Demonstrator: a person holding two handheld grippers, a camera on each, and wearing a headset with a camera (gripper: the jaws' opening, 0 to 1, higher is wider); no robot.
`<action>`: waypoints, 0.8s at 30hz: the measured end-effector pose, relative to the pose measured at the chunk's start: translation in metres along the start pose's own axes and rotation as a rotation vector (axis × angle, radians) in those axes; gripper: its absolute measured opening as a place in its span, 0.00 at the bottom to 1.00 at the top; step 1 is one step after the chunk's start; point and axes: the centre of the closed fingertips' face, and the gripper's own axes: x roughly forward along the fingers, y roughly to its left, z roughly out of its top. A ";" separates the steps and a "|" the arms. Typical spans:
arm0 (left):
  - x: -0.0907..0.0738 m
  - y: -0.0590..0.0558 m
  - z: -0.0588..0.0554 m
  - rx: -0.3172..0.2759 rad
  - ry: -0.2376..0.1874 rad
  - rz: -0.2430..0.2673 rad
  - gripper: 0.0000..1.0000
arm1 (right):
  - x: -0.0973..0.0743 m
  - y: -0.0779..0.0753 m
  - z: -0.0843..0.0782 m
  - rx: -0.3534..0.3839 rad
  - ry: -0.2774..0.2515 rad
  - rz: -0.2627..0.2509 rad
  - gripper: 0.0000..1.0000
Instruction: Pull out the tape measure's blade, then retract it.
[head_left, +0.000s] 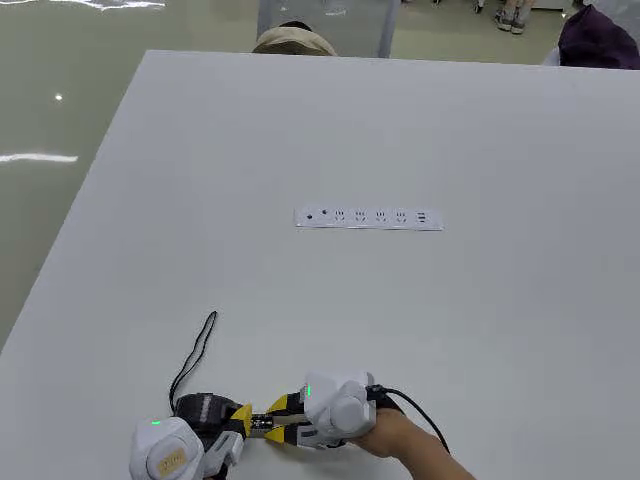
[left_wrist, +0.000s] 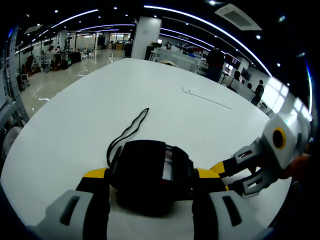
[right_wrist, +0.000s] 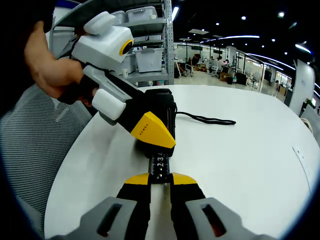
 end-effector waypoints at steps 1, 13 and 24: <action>0.000 0.000 0.000 -0.002 0.000 -0.001 0.64 | 0.001 0.000 0.001 0.001 -0.001 0.001 0.13; 0.001 0.001 0.001 -0.013 0.001 -0.008 0.64 | 0.008 0.000 0.006 -0.006 -0.009 0.004 0.13; 0.001 0.001 0.001 -0.032 0.002 -0.011 0.64 | 0.015 -0.001 0.012 -0.019 -0.013 0.006 0.13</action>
